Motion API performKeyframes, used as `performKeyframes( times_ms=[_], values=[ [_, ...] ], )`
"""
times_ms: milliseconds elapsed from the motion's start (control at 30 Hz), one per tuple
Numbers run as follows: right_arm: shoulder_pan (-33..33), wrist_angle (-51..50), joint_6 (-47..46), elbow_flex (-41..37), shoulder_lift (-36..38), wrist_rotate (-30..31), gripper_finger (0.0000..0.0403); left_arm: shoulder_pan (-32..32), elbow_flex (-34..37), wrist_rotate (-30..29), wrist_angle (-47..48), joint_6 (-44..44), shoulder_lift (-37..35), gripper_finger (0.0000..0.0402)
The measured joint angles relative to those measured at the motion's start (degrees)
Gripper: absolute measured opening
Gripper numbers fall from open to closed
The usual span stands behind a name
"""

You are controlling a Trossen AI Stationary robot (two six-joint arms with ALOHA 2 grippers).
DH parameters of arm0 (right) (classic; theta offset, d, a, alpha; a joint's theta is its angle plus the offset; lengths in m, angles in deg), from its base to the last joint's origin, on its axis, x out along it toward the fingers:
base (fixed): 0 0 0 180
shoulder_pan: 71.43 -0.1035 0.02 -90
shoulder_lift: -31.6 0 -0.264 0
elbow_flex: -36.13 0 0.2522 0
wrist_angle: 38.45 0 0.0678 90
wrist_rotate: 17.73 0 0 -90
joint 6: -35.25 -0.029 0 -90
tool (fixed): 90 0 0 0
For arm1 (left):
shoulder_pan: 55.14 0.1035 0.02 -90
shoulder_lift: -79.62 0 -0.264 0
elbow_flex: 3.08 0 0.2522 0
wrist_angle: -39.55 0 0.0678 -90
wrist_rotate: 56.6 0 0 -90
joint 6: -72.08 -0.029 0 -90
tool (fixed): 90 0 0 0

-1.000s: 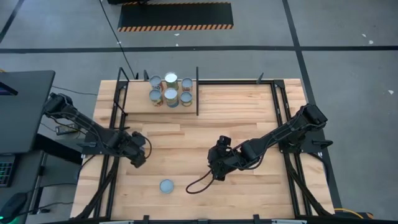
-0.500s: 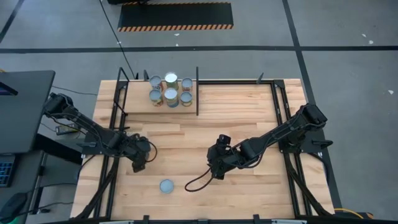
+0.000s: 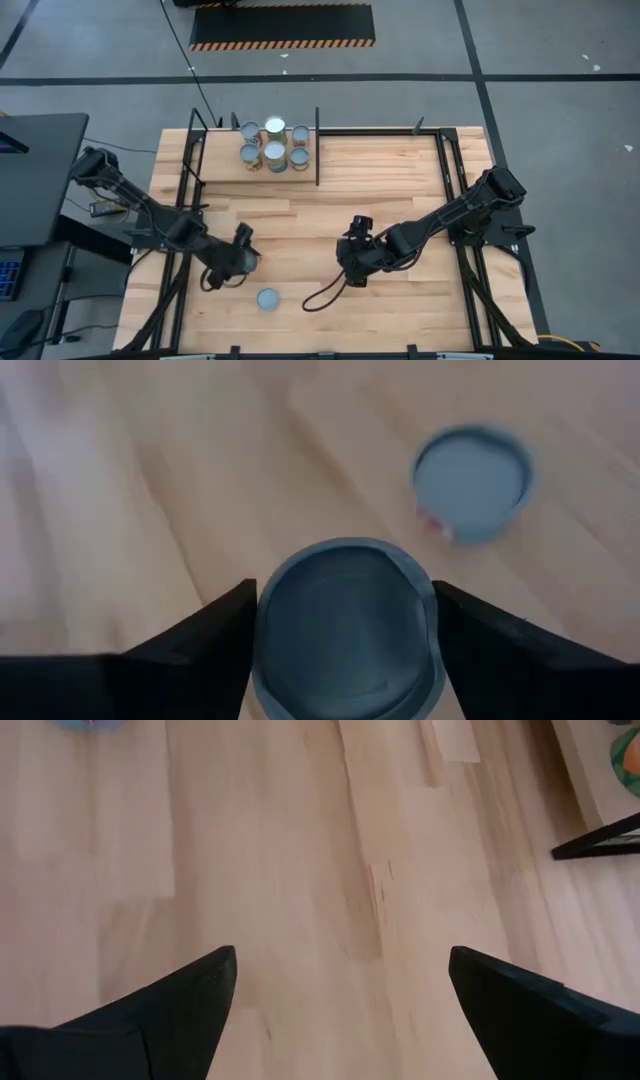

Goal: Pick and place cans onto a shelf
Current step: Put the canned tomatoes on the shelf

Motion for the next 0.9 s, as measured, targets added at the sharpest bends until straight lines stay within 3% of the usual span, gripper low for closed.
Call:
performKeyframes(
  times_ms=[233,333,567,700,900],
  values=[
    [0.41,-8.0,3.16,0.0,0.0,1.04,0.0374,-1.35,-1.64,-6.6,-12.39,-25.0,2.39,0.027],
    [1.66,-11.34,5.04,0.02,0.0,3.44,0.0374,-0.97,-1.79,-10.93,-18.67,-36.84,6.01,0.027],
    [6.85,-12.47,7.46,0.02,0.0,6.54,0.0374,0.76,-1.7,-18.64,-22.12,-62.5,16.38,0.0271],
    [9.2,-11.96,6.05,0.04,0.0,6.25,0.0374,1.67,-1.66,-17.44,-21.54,-62.28,19.75,0.027],
    [10.78,-11.52,2.44,0.04,0.0,4.73,0.0374,4.58,-1.66,-8.18,-7.41,-54.49,18.8,0.0258]
  ],
)
